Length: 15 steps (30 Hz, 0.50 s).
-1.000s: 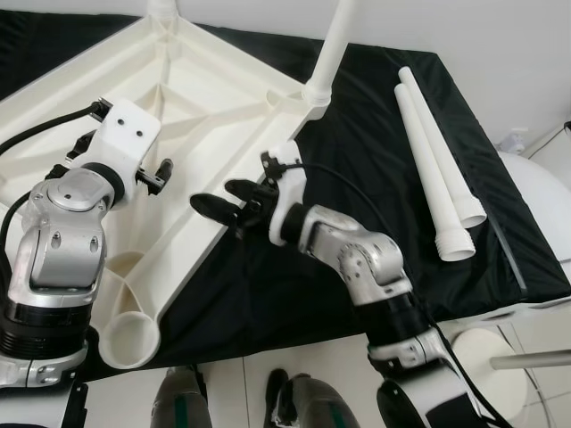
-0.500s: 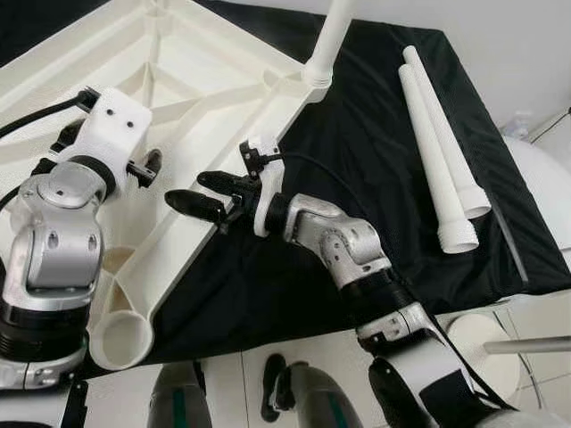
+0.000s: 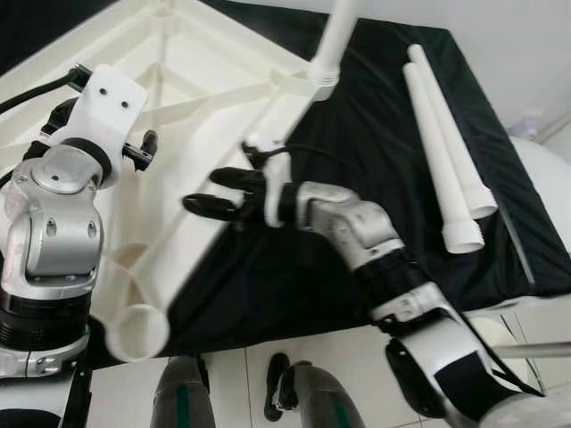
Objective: Building children table
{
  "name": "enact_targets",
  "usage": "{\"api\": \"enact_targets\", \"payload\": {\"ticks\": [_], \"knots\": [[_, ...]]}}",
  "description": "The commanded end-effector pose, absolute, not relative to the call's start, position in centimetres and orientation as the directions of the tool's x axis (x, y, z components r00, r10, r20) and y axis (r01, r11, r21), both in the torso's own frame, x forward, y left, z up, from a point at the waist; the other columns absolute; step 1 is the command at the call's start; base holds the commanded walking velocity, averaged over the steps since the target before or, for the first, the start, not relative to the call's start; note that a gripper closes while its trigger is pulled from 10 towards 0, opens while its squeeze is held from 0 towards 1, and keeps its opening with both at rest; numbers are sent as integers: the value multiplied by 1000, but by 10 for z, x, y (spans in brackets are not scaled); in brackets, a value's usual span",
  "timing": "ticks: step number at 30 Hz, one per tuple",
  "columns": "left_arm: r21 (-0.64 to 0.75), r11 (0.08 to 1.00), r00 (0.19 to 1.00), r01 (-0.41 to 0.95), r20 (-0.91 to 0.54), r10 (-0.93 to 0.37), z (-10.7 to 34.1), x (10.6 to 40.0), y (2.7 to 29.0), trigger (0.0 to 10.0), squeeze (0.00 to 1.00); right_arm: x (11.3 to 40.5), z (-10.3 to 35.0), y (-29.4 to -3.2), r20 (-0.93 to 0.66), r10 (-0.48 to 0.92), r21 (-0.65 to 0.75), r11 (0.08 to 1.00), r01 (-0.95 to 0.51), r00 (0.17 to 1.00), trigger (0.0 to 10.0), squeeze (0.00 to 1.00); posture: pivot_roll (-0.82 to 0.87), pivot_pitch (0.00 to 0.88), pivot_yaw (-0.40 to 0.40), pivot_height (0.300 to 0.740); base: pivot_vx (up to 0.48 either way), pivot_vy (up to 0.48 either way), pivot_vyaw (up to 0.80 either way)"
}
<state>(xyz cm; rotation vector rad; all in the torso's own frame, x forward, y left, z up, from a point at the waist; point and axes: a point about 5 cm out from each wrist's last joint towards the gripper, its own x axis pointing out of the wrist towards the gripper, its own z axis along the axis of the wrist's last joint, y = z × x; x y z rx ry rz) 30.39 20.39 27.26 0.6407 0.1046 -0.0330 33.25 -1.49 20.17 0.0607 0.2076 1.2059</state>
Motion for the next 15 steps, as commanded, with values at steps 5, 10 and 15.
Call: {"api": "enact_targets", "payload": {"ticks": [5,10,15], "knots": [[605,794,996,-58,-19,87,278,311,204,10000,0,338,165,-73,-333,835,134,502,-855,438,10000,0,111,223,-157,740,0,0,0],[608,793,998,-40,-16,63,279,316,199,10000,0,338,167,-114,-393,757,72,591,-803,522,10000,0,92,214,-131,740,0,0,0],[610,792,999,-25,-16,44,279,319,196,10000,0,338,174,-138,-412,682,0,664,-748,604,10000,0,83,208,-112,740,0,0,0]]}}
